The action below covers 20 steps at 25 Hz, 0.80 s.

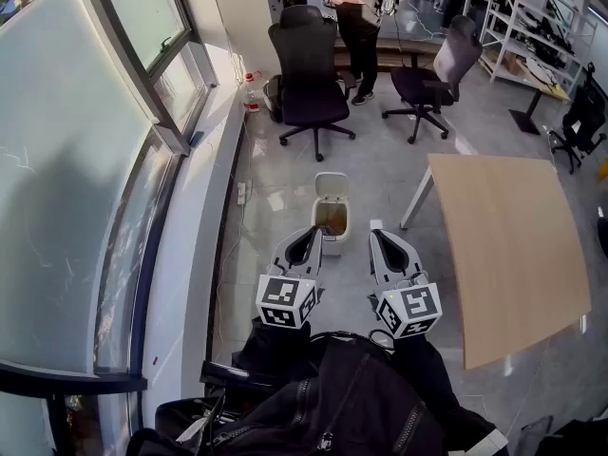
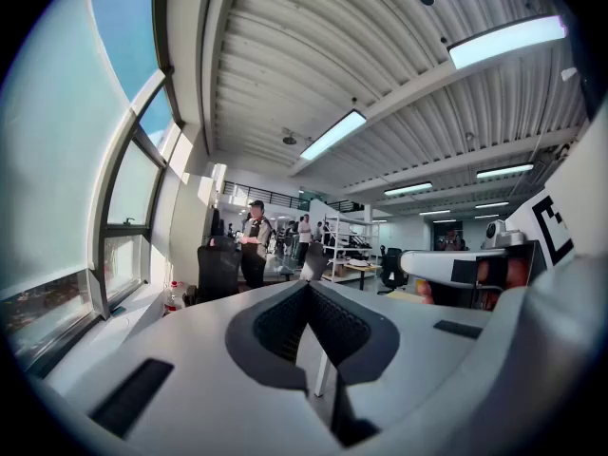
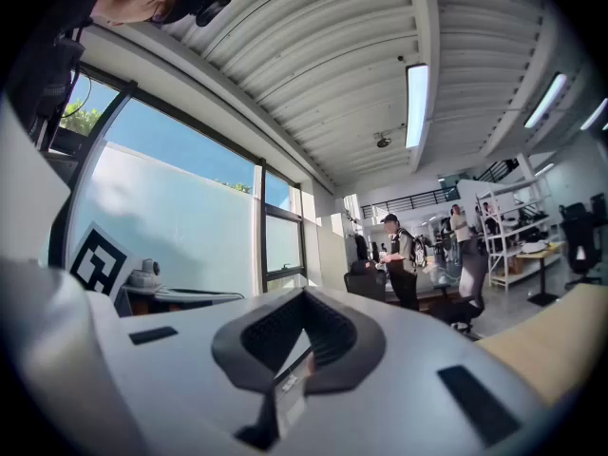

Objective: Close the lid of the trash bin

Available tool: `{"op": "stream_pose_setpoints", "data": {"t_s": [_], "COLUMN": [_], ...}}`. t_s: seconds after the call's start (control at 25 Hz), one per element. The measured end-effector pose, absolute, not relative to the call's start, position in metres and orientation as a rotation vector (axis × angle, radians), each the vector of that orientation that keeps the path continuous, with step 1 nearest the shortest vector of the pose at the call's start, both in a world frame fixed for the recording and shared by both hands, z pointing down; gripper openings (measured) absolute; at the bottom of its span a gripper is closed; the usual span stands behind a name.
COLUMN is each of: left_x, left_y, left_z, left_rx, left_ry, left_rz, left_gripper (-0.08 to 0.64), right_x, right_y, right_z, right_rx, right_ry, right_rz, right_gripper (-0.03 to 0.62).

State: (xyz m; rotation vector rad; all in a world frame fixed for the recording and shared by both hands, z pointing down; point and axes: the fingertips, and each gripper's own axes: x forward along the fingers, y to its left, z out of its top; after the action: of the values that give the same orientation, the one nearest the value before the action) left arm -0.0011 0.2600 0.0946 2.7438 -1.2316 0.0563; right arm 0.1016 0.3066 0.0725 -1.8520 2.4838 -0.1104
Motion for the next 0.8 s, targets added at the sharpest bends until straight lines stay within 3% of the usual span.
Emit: {"op": "stream_pose_setpoints", "data": {"t_s": [0.8], "left_x": [0.03], "left_y": [0.275], "left_z": [0.126], "left_rx": [2.675], "left_ry": [-1.276], "left_rz": [0.115], "left_gripper": [0.002], "right_x": [0.138], "right_y": [0.32], "right_z": [0.105], "right_rx": [-1.814], "right_ry": [2.479], "right_rz": [-0.243], "right_gripper": [0.005]}}
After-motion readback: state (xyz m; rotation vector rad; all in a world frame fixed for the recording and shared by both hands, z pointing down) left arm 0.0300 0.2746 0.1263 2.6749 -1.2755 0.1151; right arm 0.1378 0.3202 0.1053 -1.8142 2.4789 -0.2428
